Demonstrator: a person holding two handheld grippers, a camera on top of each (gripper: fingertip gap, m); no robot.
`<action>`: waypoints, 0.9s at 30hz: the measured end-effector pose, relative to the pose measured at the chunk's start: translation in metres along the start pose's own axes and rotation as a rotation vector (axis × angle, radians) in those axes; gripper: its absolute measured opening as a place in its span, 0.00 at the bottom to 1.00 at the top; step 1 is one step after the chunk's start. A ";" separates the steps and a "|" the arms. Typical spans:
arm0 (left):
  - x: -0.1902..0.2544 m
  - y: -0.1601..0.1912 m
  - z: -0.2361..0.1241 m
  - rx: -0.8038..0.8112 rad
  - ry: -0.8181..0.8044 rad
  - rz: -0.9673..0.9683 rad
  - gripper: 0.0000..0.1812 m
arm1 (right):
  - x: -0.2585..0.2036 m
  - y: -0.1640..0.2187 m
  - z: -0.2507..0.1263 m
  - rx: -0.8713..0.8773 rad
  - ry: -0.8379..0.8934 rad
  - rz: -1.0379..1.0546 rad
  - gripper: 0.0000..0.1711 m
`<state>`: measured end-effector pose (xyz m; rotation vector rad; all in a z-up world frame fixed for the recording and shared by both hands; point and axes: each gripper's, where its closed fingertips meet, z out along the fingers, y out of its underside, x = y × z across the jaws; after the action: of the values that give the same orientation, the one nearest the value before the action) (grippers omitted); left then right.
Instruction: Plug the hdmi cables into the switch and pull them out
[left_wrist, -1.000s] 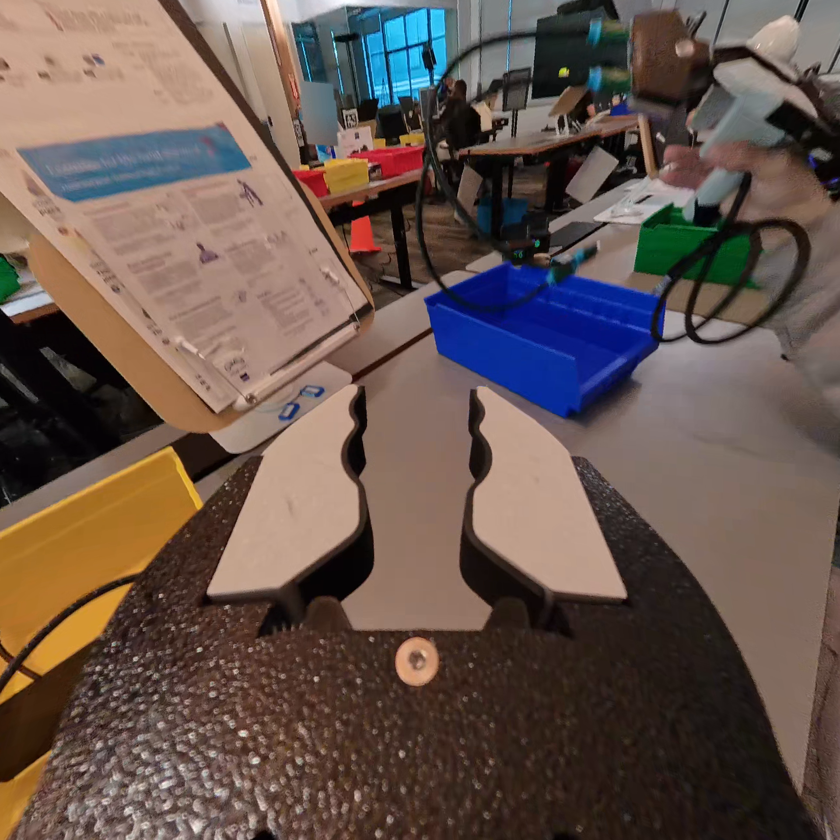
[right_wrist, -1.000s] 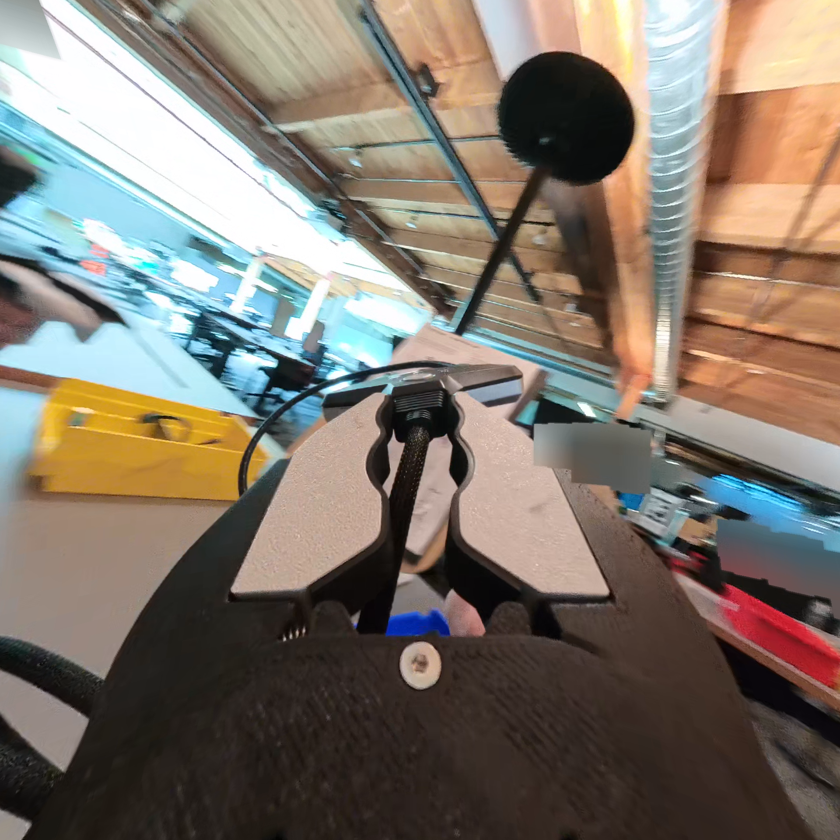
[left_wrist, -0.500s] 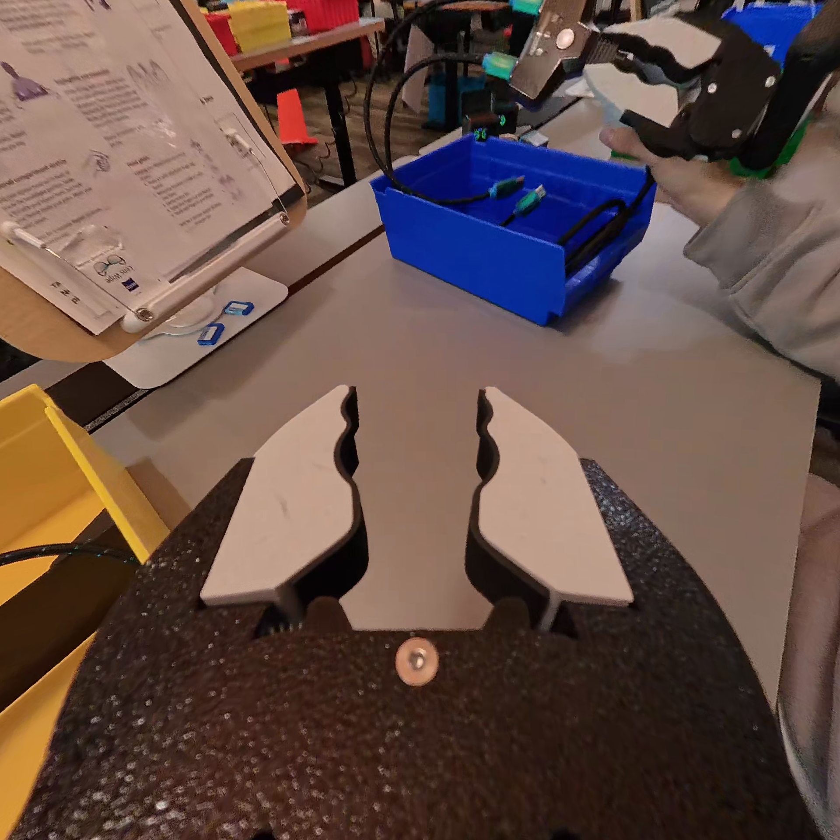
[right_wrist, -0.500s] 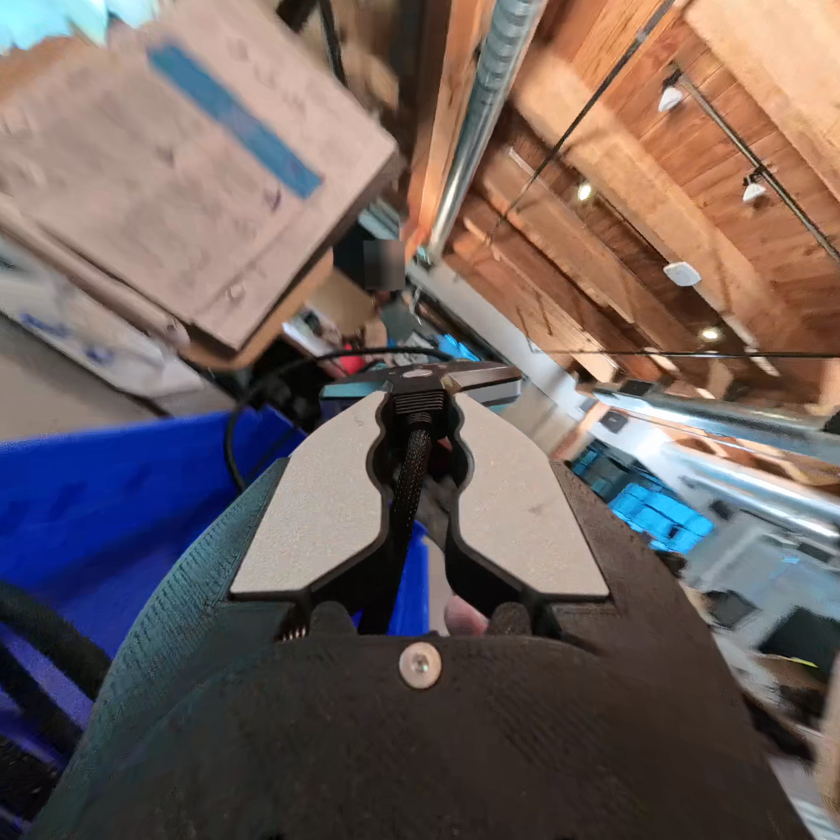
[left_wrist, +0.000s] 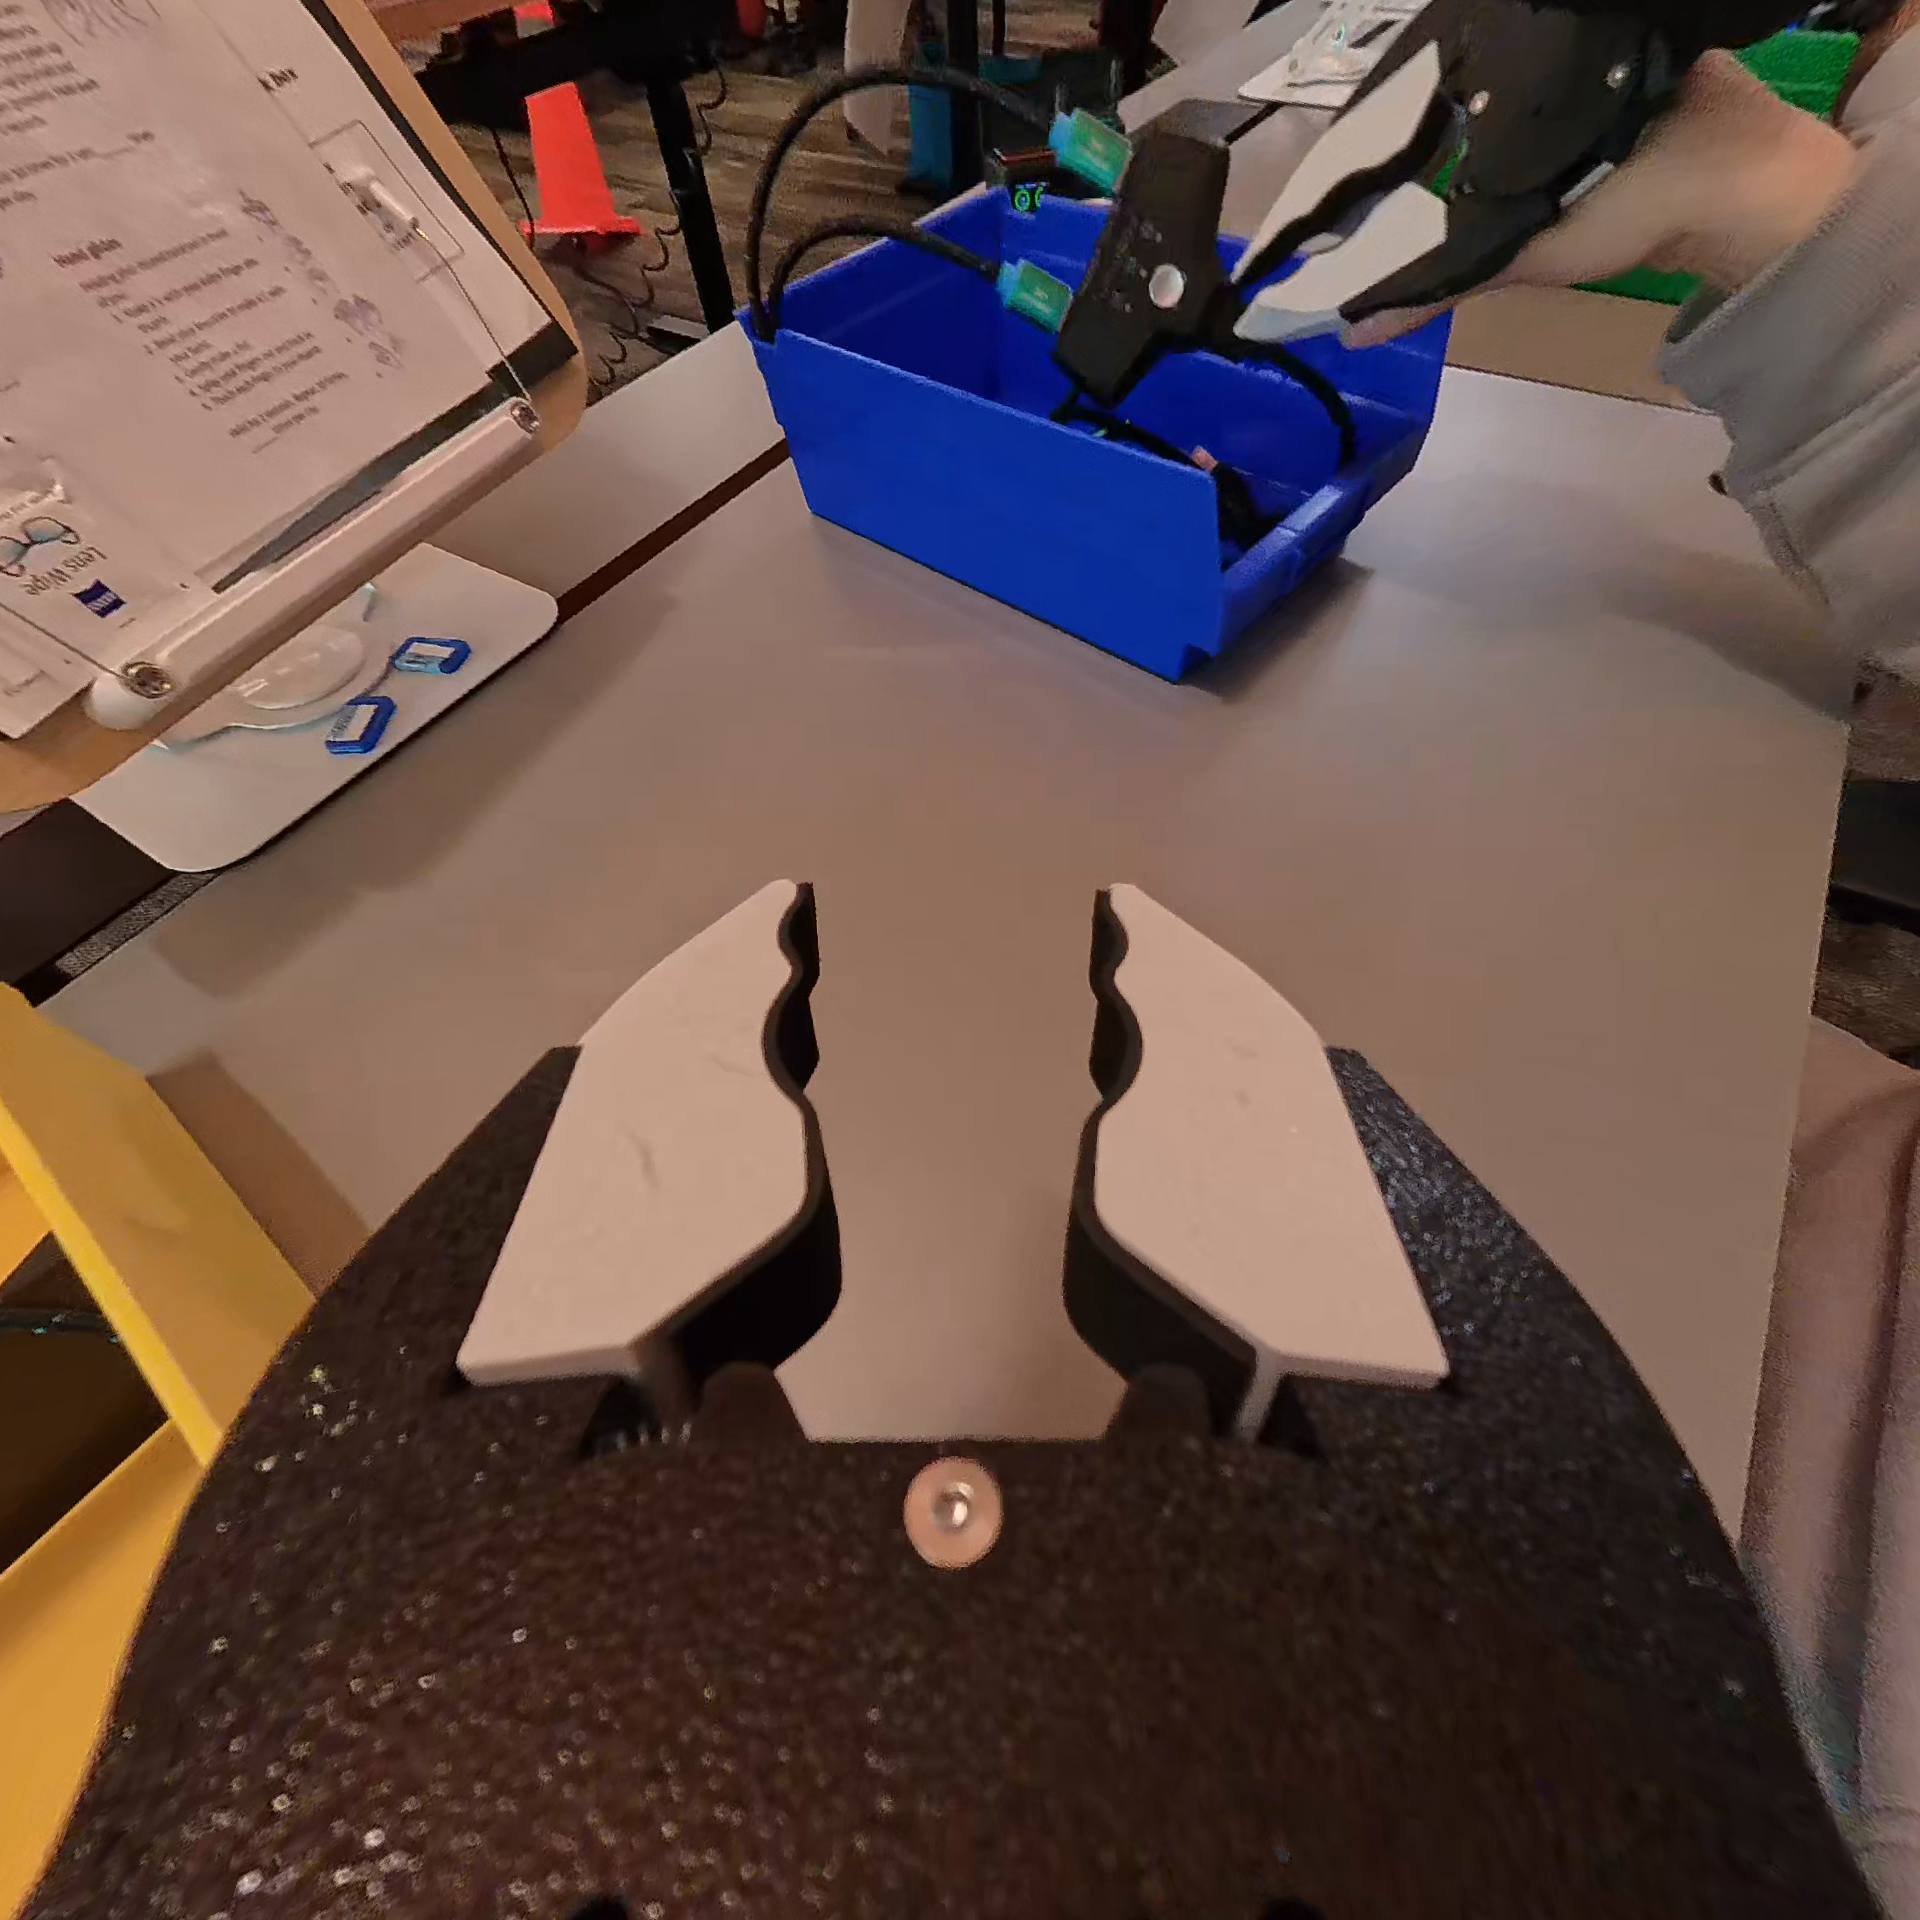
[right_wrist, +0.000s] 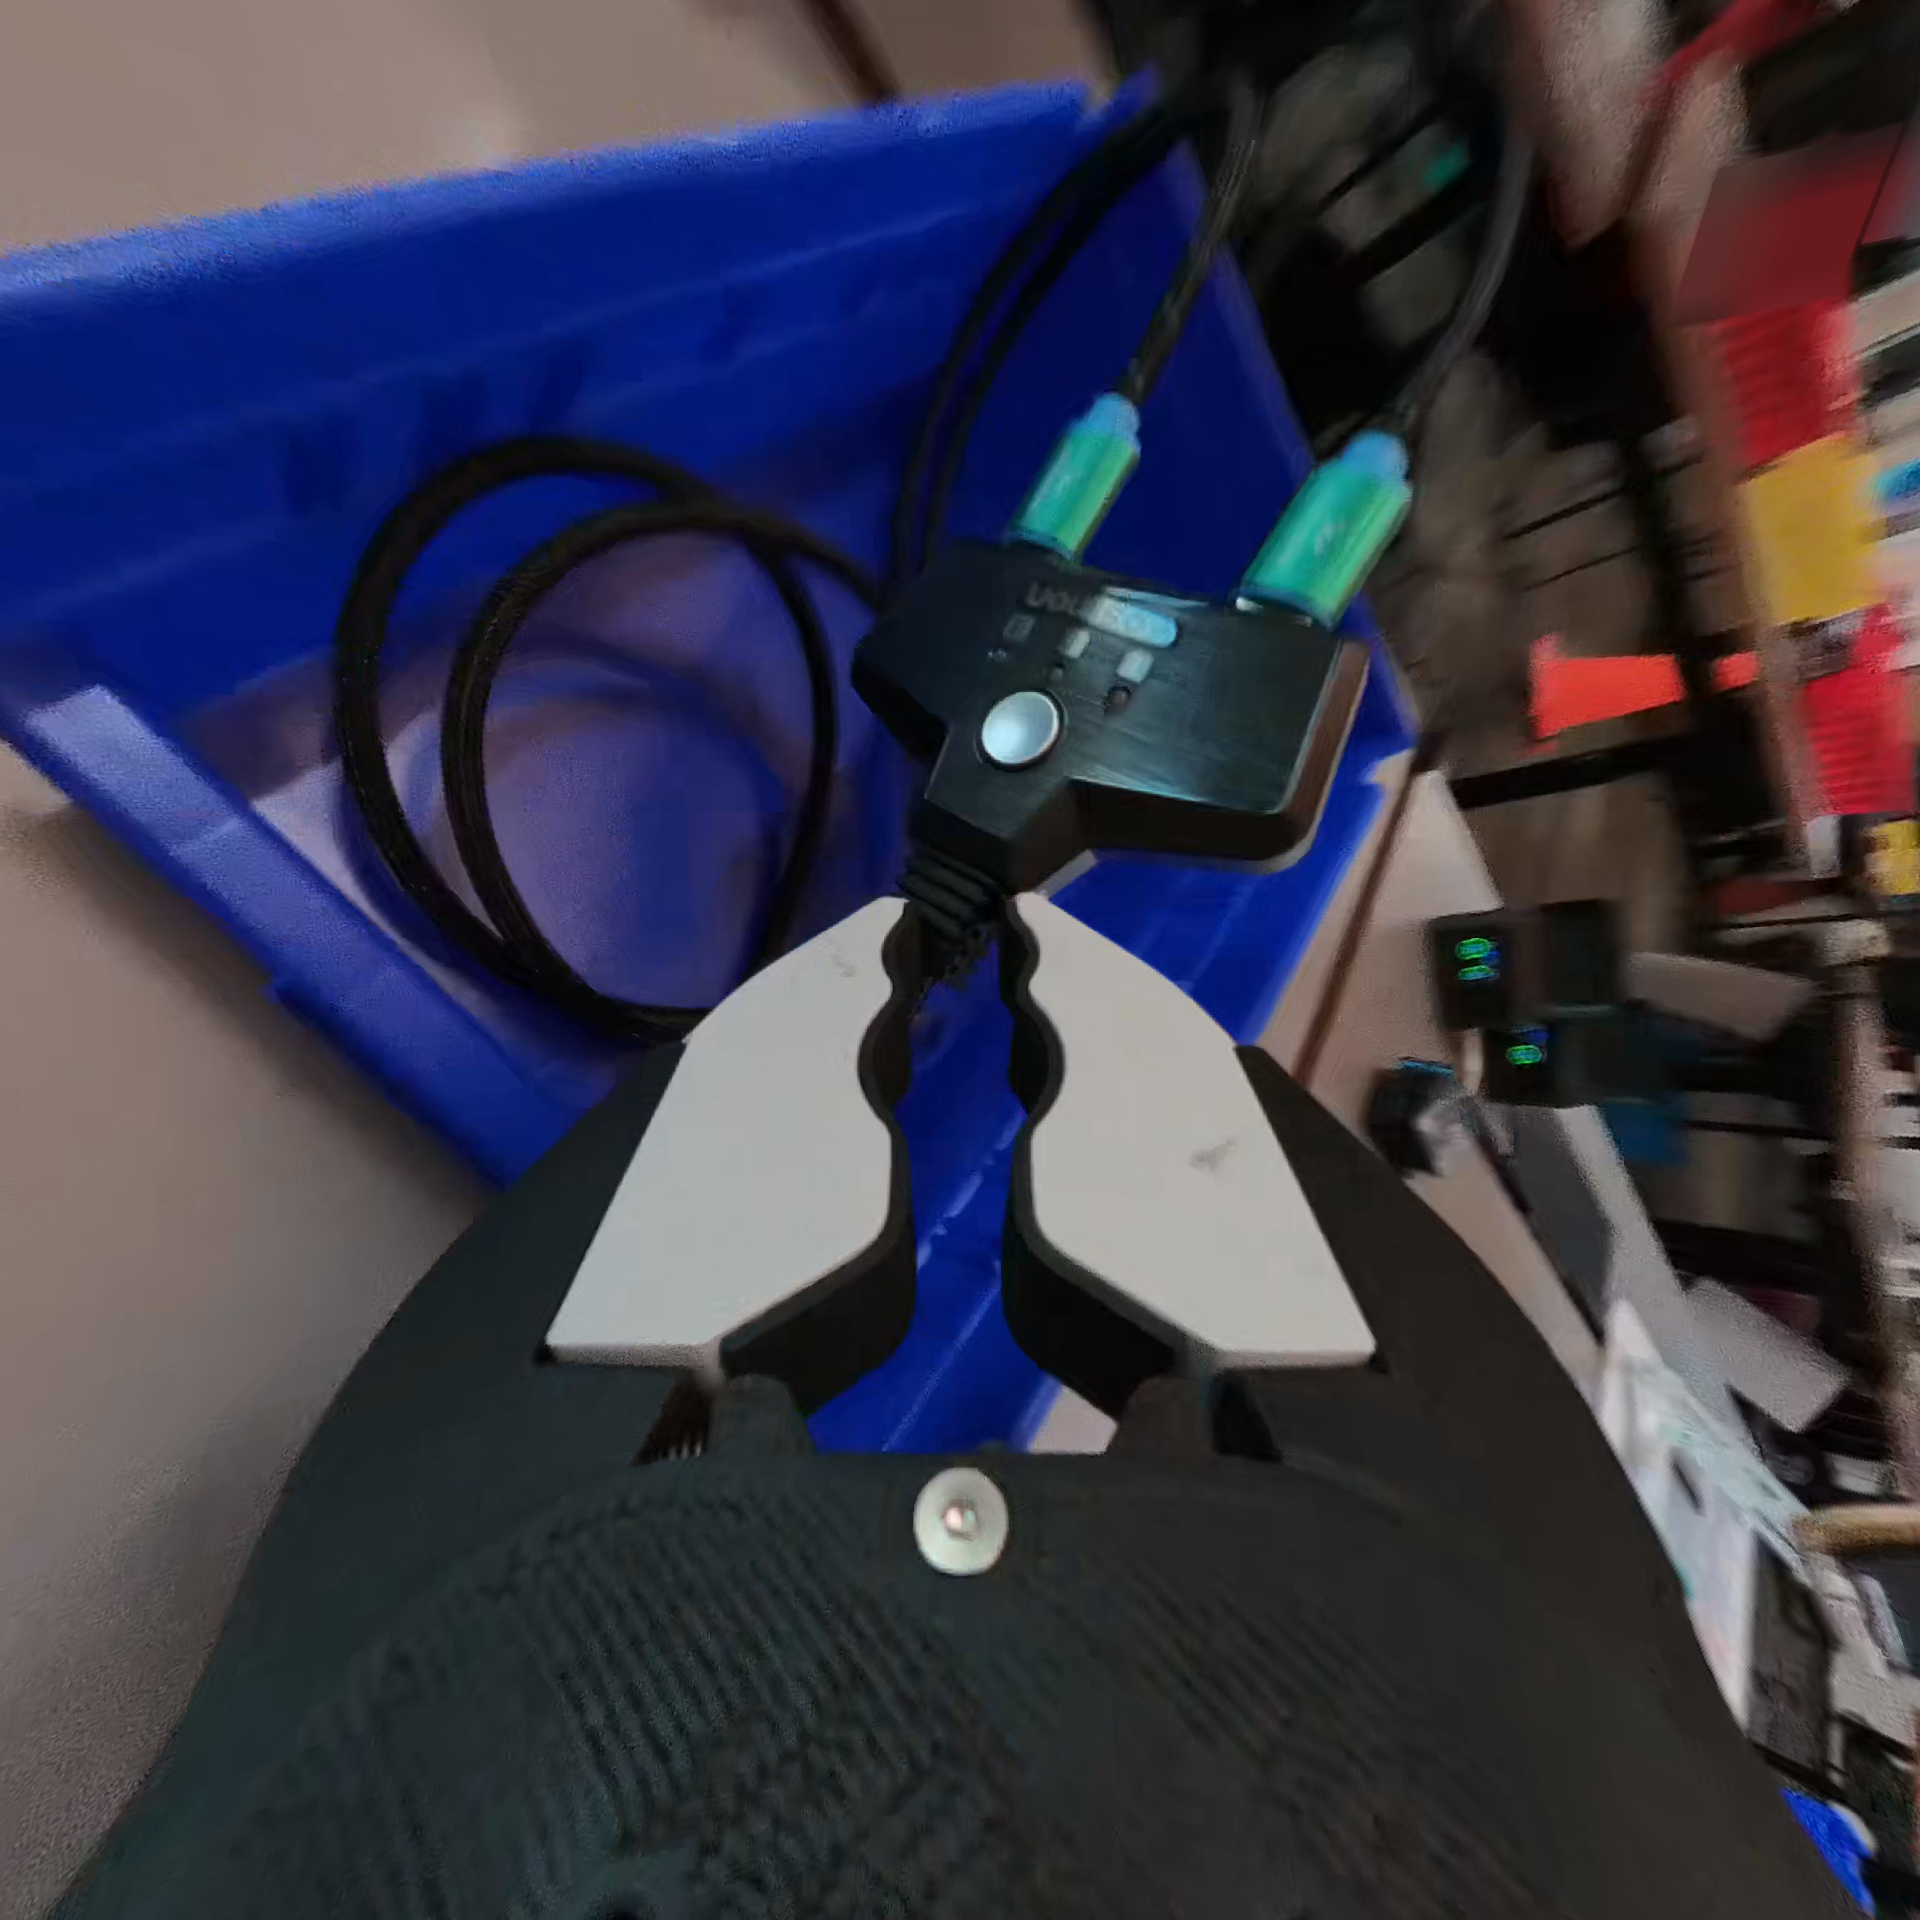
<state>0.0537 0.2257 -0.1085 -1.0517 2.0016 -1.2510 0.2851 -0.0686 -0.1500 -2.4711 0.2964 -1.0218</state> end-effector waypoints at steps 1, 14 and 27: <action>0.002 0.002 0.001 -0.005 0.005 0.000 0.28 | 0.002 0.001 0.004 0.009 0.000 -0.022 0.08; -0.020 0.004 -0.029 0.001 -0.112 -0.005 0.30 | 0.050 -0.039 -0.047 0.392 0.057 0.288 0.25; -0.209 0.023 -0.117 -0.269 -0.524 -0.140 0.31 | -0.091 -0.168 -0.067 0.856 -0.324 0.186 0.43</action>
<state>0.0684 0.4628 -0.0715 -1.4916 1.7298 -0.6758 0.1780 0.0896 -0.0828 -1.7377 -0.0264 -0.4945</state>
